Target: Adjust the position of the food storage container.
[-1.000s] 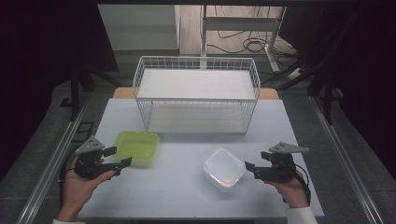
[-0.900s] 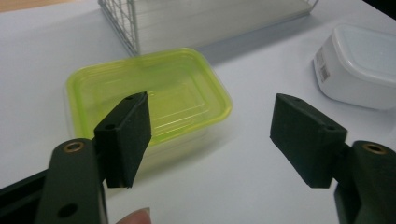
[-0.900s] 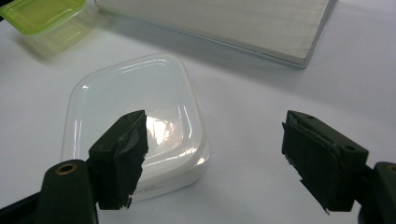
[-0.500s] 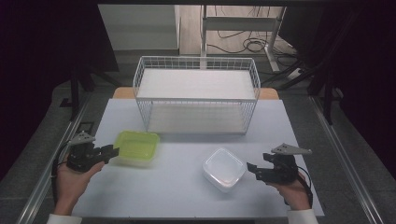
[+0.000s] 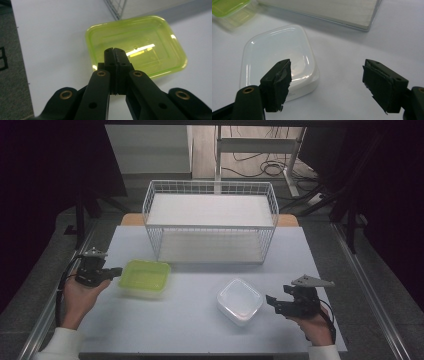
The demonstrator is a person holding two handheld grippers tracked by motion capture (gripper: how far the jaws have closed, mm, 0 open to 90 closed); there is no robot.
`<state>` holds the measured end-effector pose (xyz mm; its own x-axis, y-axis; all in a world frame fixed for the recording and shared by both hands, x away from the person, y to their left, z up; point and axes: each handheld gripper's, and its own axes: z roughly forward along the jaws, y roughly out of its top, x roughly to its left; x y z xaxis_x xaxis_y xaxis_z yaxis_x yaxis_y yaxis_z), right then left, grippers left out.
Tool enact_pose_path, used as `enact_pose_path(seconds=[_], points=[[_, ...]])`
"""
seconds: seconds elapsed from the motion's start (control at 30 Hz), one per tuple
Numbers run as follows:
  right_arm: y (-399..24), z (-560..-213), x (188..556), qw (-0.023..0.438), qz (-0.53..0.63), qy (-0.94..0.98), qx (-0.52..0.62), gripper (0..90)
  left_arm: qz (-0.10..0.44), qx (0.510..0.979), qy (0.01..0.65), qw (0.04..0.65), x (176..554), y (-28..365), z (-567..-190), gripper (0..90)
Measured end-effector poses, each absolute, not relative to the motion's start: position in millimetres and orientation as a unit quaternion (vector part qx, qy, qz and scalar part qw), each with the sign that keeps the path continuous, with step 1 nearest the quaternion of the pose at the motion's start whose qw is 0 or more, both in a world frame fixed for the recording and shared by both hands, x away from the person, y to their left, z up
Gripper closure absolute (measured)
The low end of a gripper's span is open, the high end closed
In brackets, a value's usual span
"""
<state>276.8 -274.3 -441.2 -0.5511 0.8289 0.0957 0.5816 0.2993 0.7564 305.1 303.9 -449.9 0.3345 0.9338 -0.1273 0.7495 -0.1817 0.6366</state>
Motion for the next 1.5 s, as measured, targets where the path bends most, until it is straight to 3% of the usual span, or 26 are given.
enact_pose_path(seconds=[0.57,1.5], points=[[-284.2,-445.9,277.7,0.173,0.380,0.778,0.469,23.5,0.103,0.752,0.595,0.264,333.1,329.1,-493.9,89.8],[-278.5,-447.9,274.8,0.180,0.368,0.785,0.464,23.6,0.072,0.788,0.542,0.285,326.8,287.1,-506.6,89.8]])
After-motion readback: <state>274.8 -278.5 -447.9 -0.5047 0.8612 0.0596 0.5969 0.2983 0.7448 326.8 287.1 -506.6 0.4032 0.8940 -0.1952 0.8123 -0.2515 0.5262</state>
